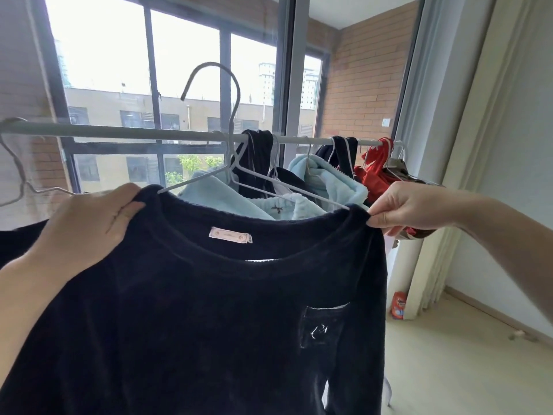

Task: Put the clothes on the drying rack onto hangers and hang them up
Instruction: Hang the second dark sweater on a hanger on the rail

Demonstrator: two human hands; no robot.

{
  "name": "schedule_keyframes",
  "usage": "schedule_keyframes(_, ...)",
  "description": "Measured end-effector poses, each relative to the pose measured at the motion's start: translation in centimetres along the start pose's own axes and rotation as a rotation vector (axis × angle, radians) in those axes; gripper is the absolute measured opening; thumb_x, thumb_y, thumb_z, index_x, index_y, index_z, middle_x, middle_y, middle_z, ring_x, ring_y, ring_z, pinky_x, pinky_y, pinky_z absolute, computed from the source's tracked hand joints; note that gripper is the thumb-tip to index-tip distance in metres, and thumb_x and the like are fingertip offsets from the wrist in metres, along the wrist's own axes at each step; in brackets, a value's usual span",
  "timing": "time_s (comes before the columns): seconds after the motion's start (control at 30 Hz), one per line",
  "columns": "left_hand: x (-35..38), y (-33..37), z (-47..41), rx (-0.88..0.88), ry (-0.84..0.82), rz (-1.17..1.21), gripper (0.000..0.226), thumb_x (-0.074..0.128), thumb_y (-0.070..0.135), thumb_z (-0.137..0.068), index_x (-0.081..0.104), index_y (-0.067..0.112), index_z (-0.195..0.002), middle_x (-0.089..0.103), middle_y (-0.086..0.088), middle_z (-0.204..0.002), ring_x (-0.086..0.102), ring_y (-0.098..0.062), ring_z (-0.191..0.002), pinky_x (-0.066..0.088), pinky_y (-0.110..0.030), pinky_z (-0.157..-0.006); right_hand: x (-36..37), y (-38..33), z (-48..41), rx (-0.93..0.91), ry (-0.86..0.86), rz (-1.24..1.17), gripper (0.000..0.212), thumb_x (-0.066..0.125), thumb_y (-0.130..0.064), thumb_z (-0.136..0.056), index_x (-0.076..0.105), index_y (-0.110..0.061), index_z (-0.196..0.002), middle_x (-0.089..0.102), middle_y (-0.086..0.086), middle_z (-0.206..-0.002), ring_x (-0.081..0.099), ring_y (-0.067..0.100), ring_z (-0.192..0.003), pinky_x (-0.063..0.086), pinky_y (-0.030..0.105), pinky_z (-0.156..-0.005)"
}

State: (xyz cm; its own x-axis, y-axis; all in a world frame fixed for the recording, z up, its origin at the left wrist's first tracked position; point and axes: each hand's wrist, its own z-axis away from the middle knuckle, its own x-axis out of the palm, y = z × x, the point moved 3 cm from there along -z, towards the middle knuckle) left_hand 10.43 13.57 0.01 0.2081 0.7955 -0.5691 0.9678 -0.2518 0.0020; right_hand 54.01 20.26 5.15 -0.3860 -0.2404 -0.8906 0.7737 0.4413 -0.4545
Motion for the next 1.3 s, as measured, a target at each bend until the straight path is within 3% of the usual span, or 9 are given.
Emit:
schedule_keyframes(0.23, -0.9, 0.3, -1.1, 0.056, -0.008, -0.031, 0.045, 0.026, 0.047, -0.091, 0.055, 0.012, -0.090, 0.059, -0.003, -0.056, 0.057, -0.031, -0.051, 0.050, -0.040, -0.051, -0.6, -0.3, 0.2, -0.023, -0.014, 0.085, 0.021, 0.058, -0.020, -0.094, 0.075, -0.014, -0.085, 0.075, -0.003, -0.079, 0.072, 0.008, -0.077, 0.056, 0.021, -0.071)
schedule_keyframes(0.33, -0.4, 0.1, -1.0, 0.043, -0.039, -0.038, 0.037, 0.028, 0.046, -0.098, 0.051, 0.018, -0.090, 0.058, -0.001, -0.055, 0.058, -0.030, -0.052, 0.050, -0.041, -0.053, 0.3, -0.6, 0.3, -0.130, 0.103, 0.496, 0.040, 0.055, -0.028, -0.096, 0.057, -0.021, -0.057, 0.063, -0.006, -0.056, 0.062, 0.001, -0.057, 0.042, 0.011, -0.058)
schedule_keyframes(0.47, 0.5, 0.4, -0.6, 0.125, -0.113, -0.093, 0.037, 0.025, 0.045, -0.099, 0.052, 0.023, -0.086, 0.059, 0.006, -0.058, 0.059, -0.027, -0.051, 0.041, -0.031, -0.050, 1.0, -0.8, 0.1, -0.227, 0.247, 0.864, 0.044, 0.044, -0.039, -0.098, 0.038, -0.030, -0.055, 0.048, -0.011, -0.051, 0.047, -0.001, -0.051, 0.028, 0.014, -0.053)
schedule_keyframes(0.63, 1.3, 1.0, 0.0, 0.090, -0.130, -0.008, 0.031, 0.028, 0.042, -0.097, 0.049, 0.023, -0.086, 0.061, 0.002, -0.061, 0.059, -0.030, -0.057, 0.042, -0.034, -0.053, 0.5, -1.0, -0.6, -0.173, 0.159, 0.604, 0.036, 0.050, -0.034, -0.097, 0.055, -0.030, -0.062, 0.060, -0.010, -0.061, 0.055, 0.004, -0.058, 0.043, 0.022, -0.060)
schedule_keyframes(0.83, 1.9, 2.1, 0.9, 0.079, -0.126, 0.078, 0.023, 0.036, 0.037, -0.090, 0.052, 0.020, -0.086, 0.057, 0.004, -0.057, 0.056, -0.025, -0.052, 0.044, -0.034, -0.052, 2.7, -1.2, -2.3, -0.185, 0.055, 0.166, 0.029, 0.052, -0.023, -0.098, 0.063, -0.001, -0.082, 0.054, 0.018, -0.071, 0.049, 0.017, -0.064, 0.049, 0.037, -0.065)
schedule_keyframes(0.97, 2.6, 2.1, 1.6, -0.002, -0.104, 0.118, 0.017, 0.046, 0.027, -0.098, 0.055, 0.017, -0.088, 0.057, 0.004, -0.057, 0.057, -0.025, -0.053, 0.044, -0.034, -0.054, 3.6, -1.0, -2.1, 0.012, -0.252, 0.306, 0.020, 0.054, -0.022, -0.095, 0.066, -0.023, -0.111, 0.067, -0.012, -0.102, 0.061, 0.003, -0.094, 0.050, 0.022, -0.086)
schedule_keyframes(1.07, 3.6, 3.0, 1.8, -0.022, -0.120, 0.140, 0.012, 0.051, 0.023, -0.096, 0.056, 0.017, -0.086, 0.058, 0.003, -0.058, 0.058, -0.026, -0.054, 0.045, -0.035, -0.055, 4.2, -4.2, -2.6, -0.102, -0.209, 0.073, 0.039, 0.053, -0.029, -0.097, 0.046, -0.033, -0.134, 0.062, -0.015, -0.119, 0.060, -0.002, -0.106, 0.049, 0.017, -0.090)
schedule_keyframes(1.2, 4.6, 4.1, 1.4, -0.040, -0.158, 0.209, 0.028, 0.041, 0.039, -0.093, 0.057, 0.017, -0.086, 0.062, -0.001, -0.062, 0.058, -0.022, -0.056, 0.048, -0.037, -0.057, 7.3, -8.6, -5.1, -0.243, 0.029, -0.029, 0.028, 0.052, -0.040, -0.096, 0.063, -0.018, -0.107, 0.060, -0.007, -0.077, 0.057, 0.007, -0.066, 0.051, 0.023, -0.066)
schedule_keyframes(1.3, 4.2, 3.7, 1.2, -0.105, -0.145, 0.349, 0.018, 0.055, 0.020, -0.095, 0.060, 0.012, -0.079, 0.059, 0.002, -0.061, 0.055, -0.016, -0.061, 0.045, -0.032, -0.062, 7.7, -9.9, -5.9, -0.234, 0.173, -0.218, 0.042, 0.048, -0.040, -0.097, 0.056, -0.013, -0.067, 0.044, -0.006, -0.053, 0.038, 0.004, -0.042, 0.036, 0.014, -0.045)
